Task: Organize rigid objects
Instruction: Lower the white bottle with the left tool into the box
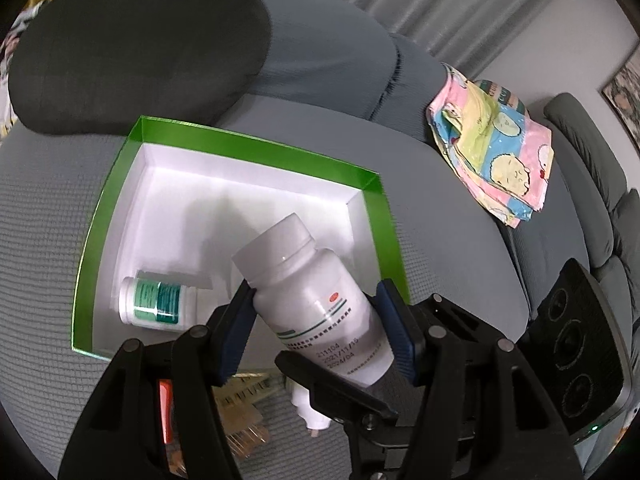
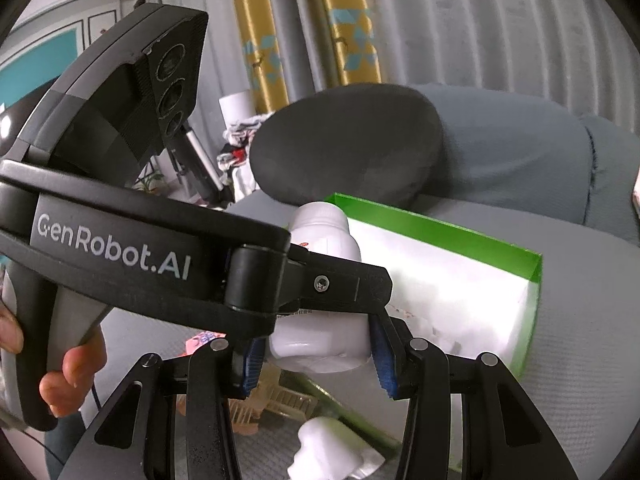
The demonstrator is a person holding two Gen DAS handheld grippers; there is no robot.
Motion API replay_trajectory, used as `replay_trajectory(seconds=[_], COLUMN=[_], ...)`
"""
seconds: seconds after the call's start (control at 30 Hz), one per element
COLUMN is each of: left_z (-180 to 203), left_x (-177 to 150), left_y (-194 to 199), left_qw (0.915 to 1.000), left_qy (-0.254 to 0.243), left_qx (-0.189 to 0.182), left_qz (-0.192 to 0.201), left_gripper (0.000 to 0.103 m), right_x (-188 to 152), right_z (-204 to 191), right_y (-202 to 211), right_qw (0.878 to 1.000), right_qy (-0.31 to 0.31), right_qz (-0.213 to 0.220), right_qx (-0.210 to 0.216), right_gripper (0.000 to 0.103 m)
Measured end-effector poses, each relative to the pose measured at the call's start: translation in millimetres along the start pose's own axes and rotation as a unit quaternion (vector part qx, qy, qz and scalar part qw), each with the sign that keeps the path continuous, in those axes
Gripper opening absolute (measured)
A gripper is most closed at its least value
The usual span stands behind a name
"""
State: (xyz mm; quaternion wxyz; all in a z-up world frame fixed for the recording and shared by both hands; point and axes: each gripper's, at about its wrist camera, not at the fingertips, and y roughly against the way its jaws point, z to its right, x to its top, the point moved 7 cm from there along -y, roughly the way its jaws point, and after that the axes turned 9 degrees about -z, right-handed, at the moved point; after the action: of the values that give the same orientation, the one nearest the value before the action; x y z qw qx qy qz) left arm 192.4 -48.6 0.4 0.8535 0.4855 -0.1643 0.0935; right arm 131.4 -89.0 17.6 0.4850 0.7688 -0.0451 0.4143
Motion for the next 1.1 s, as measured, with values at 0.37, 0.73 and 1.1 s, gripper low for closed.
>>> replay_trajectory(seconds=[0.37, 0.73, 1.1], left_z=[-34.8, -53.4, -60.6], left_x=[10.8, 19.2, 19.1], left_y=[-14.2, -23.2, -20.6], left_qw=[0.9989, 0.9981, 0.9976], left_qy=[0.041, 0.054, 0.064], left_qx=[-0.015, -0.012, -0.018], left_qz=[-0.018, -0.025, -0.022], left_gripper=[0.060, 0.058, 0.058], right_x=[4.3, 7.4, 13.1], right_z=[2.3, -0.9, 1.2], right_y=[-42.1, -64.0, -72.4], right_qw=[0.999, 0.997, 0.996], right_qy=[0.004, 0.014, 0.017], right_qz=[-0.043, -0.076, -0.089], right_qx=[-0.003, -0.012, -0.019], right_gripper=[0.048, 0.048, 0.048])
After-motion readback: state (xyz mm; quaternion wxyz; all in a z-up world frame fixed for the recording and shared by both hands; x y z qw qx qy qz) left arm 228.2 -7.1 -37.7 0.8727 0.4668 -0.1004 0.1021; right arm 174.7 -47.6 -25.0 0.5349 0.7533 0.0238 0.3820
